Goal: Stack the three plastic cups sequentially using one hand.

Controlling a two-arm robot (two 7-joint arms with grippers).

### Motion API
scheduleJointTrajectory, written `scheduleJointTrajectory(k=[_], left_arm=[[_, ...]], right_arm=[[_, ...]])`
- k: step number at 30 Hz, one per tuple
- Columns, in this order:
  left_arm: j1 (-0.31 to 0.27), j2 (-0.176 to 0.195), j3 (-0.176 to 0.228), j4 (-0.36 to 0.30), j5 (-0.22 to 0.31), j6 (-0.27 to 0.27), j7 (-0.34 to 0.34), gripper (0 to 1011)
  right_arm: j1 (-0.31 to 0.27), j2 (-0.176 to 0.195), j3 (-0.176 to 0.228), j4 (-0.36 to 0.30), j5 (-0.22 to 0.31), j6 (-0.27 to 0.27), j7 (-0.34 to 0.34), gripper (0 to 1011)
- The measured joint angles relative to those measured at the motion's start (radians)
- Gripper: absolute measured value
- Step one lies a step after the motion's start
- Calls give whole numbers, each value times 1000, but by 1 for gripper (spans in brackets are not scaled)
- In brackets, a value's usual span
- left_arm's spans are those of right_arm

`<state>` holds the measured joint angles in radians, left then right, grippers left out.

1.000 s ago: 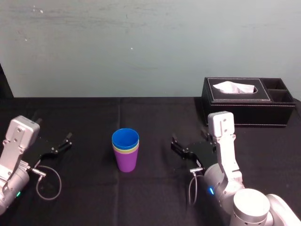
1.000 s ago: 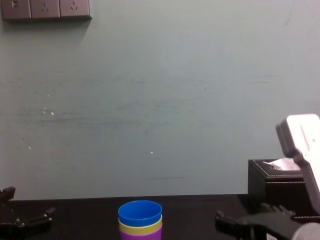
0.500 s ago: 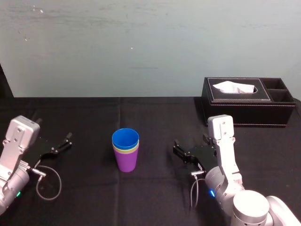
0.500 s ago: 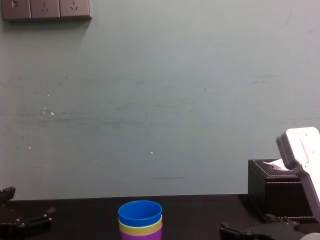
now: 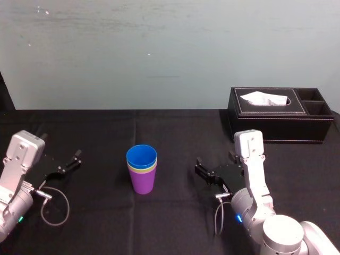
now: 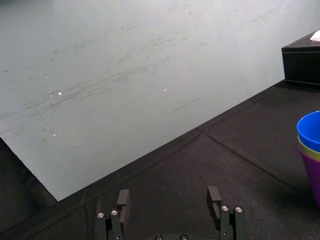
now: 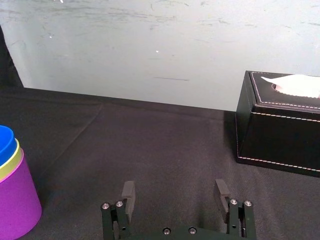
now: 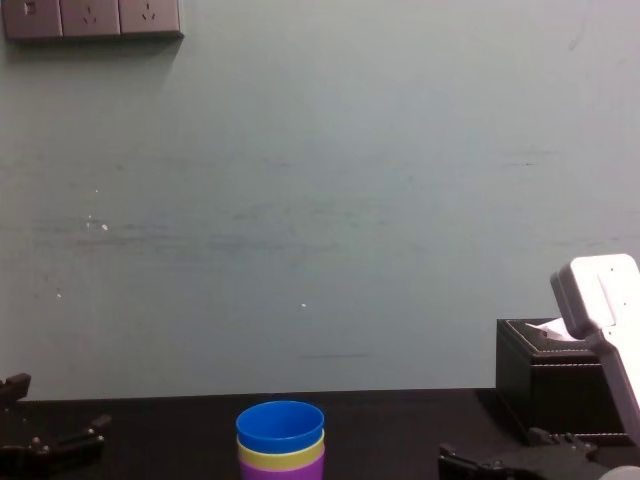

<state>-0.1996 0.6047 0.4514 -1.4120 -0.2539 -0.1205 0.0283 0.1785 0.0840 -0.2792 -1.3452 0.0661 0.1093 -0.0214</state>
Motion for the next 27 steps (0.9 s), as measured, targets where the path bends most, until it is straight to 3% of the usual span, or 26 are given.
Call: scheduleJointTrajectory(k=[27], left_arm=[[0, 0, 0, 0, 0, 0, 0, 1000]], right_arm=[[0, 0, -1, -1, 1, -1, -1, 1000]])
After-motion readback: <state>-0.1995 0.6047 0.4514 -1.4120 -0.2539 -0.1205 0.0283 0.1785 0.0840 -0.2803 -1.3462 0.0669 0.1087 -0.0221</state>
